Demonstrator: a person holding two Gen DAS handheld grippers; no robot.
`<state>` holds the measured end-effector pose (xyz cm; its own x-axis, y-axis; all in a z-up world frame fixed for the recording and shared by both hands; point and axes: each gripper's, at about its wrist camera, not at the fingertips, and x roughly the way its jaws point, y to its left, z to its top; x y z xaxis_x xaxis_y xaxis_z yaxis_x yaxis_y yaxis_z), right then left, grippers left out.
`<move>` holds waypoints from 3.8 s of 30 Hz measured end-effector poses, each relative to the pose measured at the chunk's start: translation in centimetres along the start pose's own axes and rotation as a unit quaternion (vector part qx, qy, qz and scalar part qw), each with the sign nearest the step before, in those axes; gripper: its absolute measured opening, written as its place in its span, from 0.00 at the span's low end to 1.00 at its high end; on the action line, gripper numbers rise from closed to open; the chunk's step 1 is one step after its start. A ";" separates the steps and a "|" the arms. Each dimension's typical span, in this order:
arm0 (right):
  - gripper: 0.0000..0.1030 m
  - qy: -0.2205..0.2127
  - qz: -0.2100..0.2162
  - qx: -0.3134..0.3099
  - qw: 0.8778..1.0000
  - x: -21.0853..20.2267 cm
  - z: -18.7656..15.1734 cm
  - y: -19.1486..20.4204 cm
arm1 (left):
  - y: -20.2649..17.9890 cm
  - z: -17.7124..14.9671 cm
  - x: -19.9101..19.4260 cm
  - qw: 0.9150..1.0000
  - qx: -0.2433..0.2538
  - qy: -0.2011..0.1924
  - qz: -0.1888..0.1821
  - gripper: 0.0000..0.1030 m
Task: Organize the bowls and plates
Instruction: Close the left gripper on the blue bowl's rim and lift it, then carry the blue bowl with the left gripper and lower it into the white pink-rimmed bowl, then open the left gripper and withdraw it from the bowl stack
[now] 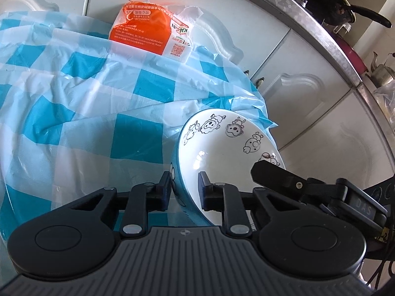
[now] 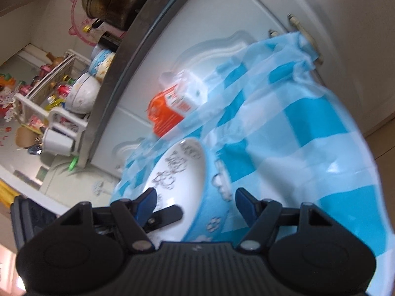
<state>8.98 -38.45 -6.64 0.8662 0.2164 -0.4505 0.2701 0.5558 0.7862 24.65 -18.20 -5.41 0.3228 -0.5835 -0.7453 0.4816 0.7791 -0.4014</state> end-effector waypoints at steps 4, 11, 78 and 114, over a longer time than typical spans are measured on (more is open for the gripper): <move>0.72 -0.002 -0.023 -0.020 1.000 0.2 -0.2 1.0 | 0.4 0.0 -0.1 1.000 -0.008 -0.002 -0.011 0.19; 0.73 -0.007 -0.026 -0.020 0.999 0.2 -0.2 1.5 | 0.4 0.0 -1.3 1.000 -0.011 -0.021 -0.016 0.19; 0.85 0.123 0.025 -0.196 0.973 8.2 -20.5 25.1 | 19.7 -13.5 -26.2 0.968 -0.180 -0.164 0.057 0.17; 0.92 0.076 0.008 -0.202 0.976 6.5 -20.4 24.5 | 18.0 -14.3 -27.9 0.963 -0.097 -0.217 0.128 0.98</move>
<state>12.67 -7.07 1.05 0.7887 0.3273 -0.5205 0.0422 0.8158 0.5768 12.64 15.42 0.53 0.7408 -0.3749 -0.5574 0.1940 0.9138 -0.3568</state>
